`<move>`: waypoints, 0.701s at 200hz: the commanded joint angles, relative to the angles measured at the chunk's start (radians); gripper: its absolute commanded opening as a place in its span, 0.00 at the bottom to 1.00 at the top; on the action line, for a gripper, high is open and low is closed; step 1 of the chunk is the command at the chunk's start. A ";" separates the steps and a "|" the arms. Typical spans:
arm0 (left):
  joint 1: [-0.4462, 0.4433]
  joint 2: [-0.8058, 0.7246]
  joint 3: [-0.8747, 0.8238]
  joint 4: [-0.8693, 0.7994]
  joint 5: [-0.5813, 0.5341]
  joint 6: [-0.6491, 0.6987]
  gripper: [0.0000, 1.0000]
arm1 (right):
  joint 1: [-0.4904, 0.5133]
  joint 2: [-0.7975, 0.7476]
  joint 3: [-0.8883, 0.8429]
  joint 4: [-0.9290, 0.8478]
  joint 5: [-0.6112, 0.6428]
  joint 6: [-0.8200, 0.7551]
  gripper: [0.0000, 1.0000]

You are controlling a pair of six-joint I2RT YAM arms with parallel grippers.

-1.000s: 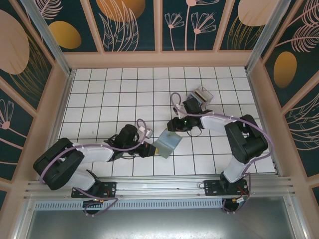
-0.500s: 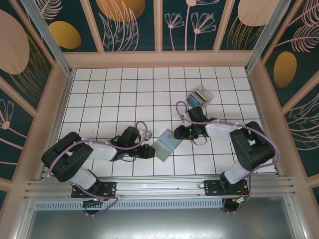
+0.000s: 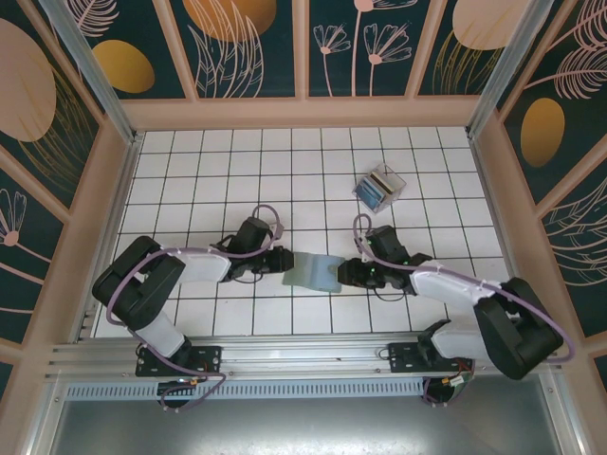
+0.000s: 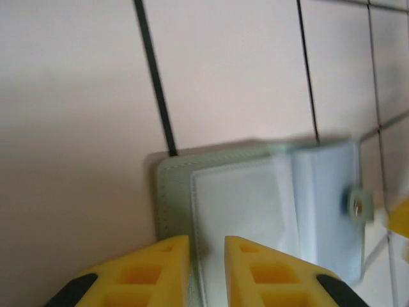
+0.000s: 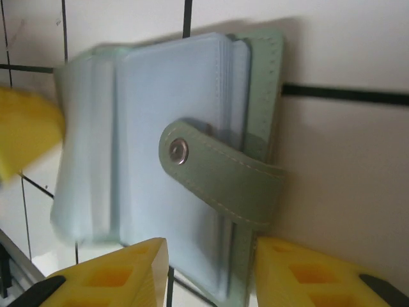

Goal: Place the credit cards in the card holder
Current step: Flip over the card slot on the card holder, then move the storage box to the center of the table.

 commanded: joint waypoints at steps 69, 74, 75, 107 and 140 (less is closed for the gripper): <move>0.035 -0.143 0.082 -0.207 -0.199 0.049 0.37 | -0.164 -0.209 0.198 -0.146 0.487 0.050 0.58; 0.036 -0.165 0.084 -0.214 -0.206 0.045 0.41 | -0.177 -0.195 0.223 -0.163 0.513 0.075 0.61; 0.035 -0.170 0.085 -0.215 -0.207 0.045 0.42 | -0.179 -0.191 0.227 -0.166 0.519 0.080 0.61; 0.035 -0.327 0.089 -0.302 -0.381 0.044 0.59 | -0.317 -0.043 0.371 -0.234 0.488 0.205 0.66; 0.037 -0.492 0.065 -0.424 -0.692 0.056 0.86 | -0.373 0.149 0.508 -0.249 0.444 0.127 0.69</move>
